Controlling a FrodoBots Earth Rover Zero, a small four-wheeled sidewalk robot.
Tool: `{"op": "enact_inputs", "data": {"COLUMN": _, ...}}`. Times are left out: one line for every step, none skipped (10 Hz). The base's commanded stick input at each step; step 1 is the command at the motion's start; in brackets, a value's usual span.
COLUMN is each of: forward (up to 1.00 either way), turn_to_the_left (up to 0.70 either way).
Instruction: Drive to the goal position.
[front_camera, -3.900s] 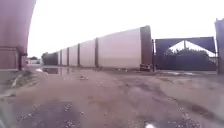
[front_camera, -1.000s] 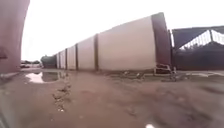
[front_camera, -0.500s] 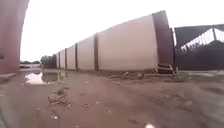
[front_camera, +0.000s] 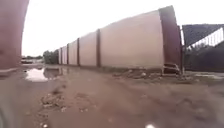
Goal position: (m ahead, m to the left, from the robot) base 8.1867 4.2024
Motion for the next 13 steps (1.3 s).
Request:
{"op": "enact_inputs", "data": {"forward": 0.7, "turn_to_the_left": 0.35}}
{"op": "enact_inputs", "data": {"forward": 0.7, "turn_to_the_left": 0.35}}
{"op": "enact_inputs", "data": {"forward": 0.7, "turn_to_the_left": 0.35}}
{"op": "enact_inputs", "data": {"forward": 0.7, "turn_to_the_left": 0.35}}
{"op": "enact_inputs", "data": {"forward": 0.7, "turn_to_the_left": 0.28}}
{"op": "enact_inputs", "data": {"forward": 0.7, "turn_to_the_left": 0.06}}
{"op": "enact_inputs", "data": {"forward": 0.7, "turn_to_the_left": 0.0}}
{"op": "enact_inputs", "data": {"forward": 0.7, "turn_to_the_left": 0.0}}
{"op": "enact_inputs", "data": {"forward": 0.7, "turn_to_the_left": 0.0}}
{"op": "enact_inputs", "data": {"forward": 0.7, "turn_to_the_left": 0.0}}
{"op": "enact_inputs", "data": {"forward": 0.7, "turn_to_the_left": 0.0}}
{"op": "enact_inputs", "data": {"forward": 0.7, "turn_to_the_left": 0.0}}
{"op": "enact_inputs", "data": {"forward": 0.7, "turn_to_the_left": 0.0}}
